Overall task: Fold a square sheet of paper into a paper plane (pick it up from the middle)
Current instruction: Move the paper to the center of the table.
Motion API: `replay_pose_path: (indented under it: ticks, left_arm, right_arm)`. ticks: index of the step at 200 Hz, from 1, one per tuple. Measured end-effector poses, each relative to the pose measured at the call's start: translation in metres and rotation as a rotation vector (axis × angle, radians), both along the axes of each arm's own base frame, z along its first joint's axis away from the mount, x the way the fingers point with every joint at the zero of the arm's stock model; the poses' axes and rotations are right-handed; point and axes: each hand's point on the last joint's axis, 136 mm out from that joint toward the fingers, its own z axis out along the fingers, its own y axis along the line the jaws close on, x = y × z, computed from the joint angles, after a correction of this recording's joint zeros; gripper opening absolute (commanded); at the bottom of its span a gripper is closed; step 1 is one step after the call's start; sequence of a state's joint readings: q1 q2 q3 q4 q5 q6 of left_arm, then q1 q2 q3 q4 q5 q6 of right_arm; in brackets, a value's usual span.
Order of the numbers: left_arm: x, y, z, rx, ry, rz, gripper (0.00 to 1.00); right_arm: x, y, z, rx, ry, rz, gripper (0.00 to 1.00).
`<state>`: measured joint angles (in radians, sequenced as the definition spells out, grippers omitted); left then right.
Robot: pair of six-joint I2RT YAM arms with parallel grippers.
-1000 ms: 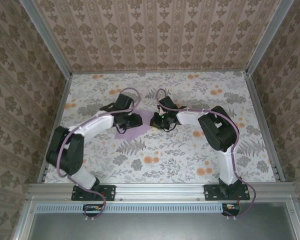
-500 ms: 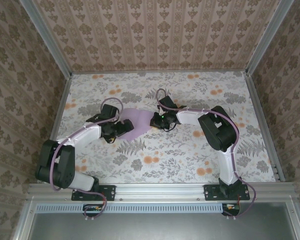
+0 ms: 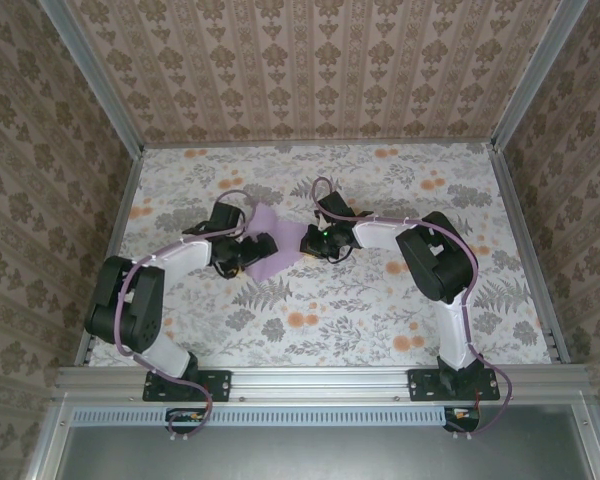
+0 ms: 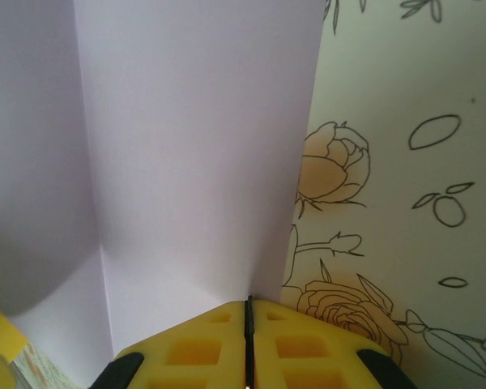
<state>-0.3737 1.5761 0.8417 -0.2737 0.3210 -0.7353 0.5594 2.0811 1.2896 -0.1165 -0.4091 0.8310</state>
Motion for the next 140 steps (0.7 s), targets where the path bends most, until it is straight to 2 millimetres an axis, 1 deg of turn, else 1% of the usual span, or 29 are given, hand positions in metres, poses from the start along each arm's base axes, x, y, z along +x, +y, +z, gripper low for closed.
replay_pose_path:
  ticks: [43, 74, 85, 98, 117, 140]
  left_arm:
    - [0.006, -0.032, 0.019, -0.124, -0.061, -0.110, 0.99]
    - [0.003, -0.057, 0.034, -0.204, -0.096, -0.194, 1.00]
    - [0.002, -0.063, 0.038, -0.227, -0.105, -0.213, 1.00]
    - [0.001, -0.067, 0.041, -0.247, -0.110, -0.227, 1.00]
    - [0.000, -0.069, 0.047, -0.266, -0.122, -0.238, 1.00]
    - [0.002, -0.066, 0.059, -0.265, -0.160, -0.233, 1.00]
  right_arm:
    - [-0.001, 0.001, 0.001, 0.007, 0.003, 0.005, 0.10]
    - [0.000, -0.002, 0.001, 0.023, 0.014, 0.006, 0.11]
    - [-0.002, -0.004, 0.002, 0.032, 0.018, 0.009, 0.11]
    - [-0.005, -0.012, 0.004, 0.032, 0.017, 0.009, 0.12]
    - [-0.008, -0.026, 0.020, 0.032, -0.010, -0.004, 0.13]
    - [-0.003, -0.039, 0.053, 0.043, -0.085, -0.024, 0.15]
